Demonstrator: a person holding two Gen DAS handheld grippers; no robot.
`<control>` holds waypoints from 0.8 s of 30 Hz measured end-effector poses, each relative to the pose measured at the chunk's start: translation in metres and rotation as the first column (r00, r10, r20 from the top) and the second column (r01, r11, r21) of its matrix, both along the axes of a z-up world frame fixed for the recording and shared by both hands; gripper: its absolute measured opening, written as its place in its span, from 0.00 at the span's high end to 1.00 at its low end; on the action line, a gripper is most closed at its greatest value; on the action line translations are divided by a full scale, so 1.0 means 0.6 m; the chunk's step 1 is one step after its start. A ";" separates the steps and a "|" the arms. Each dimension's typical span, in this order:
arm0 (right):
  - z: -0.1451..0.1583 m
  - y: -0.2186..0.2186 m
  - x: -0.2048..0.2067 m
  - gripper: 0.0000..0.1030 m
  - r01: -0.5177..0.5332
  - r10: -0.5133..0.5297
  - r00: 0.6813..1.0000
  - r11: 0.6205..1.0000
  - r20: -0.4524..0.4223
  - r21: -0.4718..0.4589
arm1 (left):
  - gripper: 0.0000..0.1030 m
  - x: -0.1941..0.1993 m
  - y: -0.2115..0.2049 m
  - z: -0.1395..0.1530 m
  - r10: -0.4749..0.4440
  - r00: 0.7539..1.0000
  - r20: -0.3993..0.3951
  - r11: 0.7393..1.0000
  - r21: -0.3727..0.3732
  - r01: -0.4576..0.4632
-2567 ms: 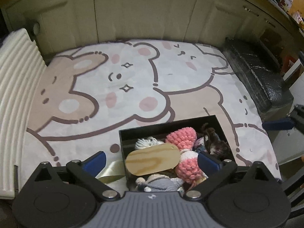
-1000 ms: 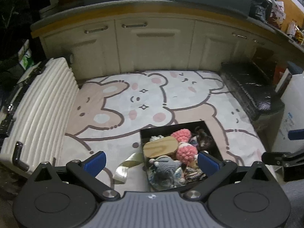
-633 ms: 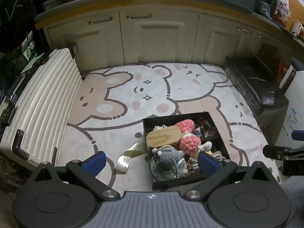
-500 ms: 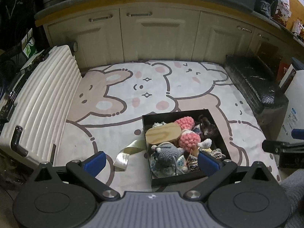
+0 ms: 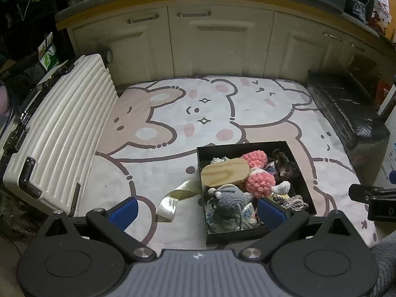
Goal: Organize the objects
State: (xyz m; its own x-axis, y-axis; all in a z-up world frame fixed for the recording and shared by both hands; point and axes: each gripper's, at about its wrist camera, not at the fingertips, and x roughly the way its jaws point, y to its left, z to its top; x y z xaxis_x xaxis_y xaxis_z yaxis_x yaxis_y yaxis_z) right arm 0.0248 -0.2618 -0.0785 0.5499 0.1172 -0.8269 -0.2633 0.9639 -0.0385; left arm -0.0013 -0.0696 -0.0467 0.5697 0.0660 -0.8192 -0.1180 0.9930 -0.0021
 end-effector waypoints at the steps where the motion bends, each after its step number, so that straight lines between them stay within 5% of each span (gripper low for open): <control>1: 0.000 0.001 0.000 0.06 0.001 -0.001 1.000 1.000 0.000 0.000 | 0.02 0.001 0.002 0.000 0.002 1.000 0.000 1.000 -0.004 -0.002; 24: -0.009 0.003 0.011 0.06 0.001 -0.001 1.000 1.000 -0.028 0.001 | 0.02 0.007 0.005 -0.008 0.016 1.000 -0.022 1.000 -0.011 -0.016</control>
State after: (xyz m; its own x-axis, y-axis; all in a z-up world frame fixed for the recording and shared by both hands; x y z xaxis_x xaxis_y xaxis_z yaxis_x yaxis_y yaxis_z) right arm 0.0312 -0.2602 -0.0838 0.5267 0.1176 -0.8419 -0.2633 0.9643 -0.0300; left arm 0.0027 -0.0664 -0.0512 0.5506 0.0660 -0.8322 -0.1342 0.9909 -0.0102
